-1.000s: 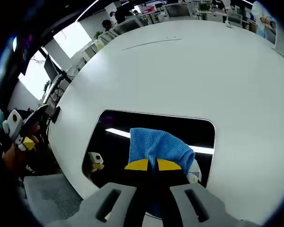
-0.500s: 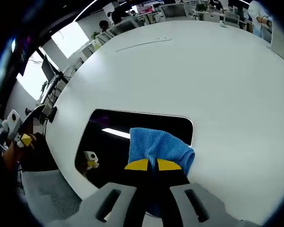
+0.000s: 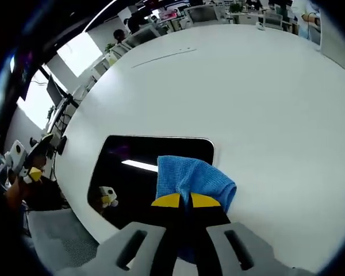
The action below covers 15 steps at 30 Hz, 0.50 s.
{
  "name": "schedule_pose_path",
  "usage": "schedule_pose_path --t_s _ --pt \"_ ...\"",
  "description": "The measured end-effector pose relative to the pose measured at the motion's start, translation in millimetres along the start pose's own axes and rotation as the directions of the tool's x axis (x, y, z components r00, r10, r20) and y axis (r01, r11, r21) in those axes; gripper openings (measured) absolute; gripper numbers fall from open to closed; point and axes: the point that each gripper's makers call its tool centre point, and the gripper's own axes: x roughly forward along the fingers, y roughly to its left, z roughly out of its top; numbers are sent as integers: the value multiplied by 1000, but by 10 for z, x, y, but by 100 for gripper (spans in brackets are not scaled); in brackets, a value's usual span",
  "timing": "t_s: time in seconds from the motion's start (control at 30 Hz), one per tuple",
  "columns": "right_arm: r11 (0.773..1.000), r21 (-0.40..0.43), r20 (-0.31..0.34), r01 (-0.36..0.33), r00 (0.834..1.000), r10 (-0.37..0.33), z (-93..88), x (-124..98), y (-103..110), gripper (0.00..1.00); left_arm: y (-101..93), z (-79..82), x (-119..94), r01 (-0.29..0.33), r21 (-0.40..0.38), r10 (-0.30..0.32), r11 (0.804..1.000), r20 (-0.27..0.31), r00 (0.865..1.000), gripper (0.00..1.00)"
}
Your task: Wipe the mirror surface with the cleaning cloth until all visible marks leave the cleaned area.
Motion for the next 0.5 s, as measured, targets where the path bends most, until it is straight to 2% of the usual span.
schedule_pose_path --t_s 0.17,0.23,0.5 --pt "1000 2 -3 12 1000 -12 -11 -21 -35 0 -73 25 -16 13 7 -13 1000 2 1000 99" --pt "1000 2 -4 16 1000 -16 -14 -31 -47 0 -55 3 -16 7 -2 -7 1000 -12 1000 99" --pt "1000 2 -2 25 1000 -25 -16 -22 -49 0 5 24 -25 -7 -12 8 1000 16 1000 99"
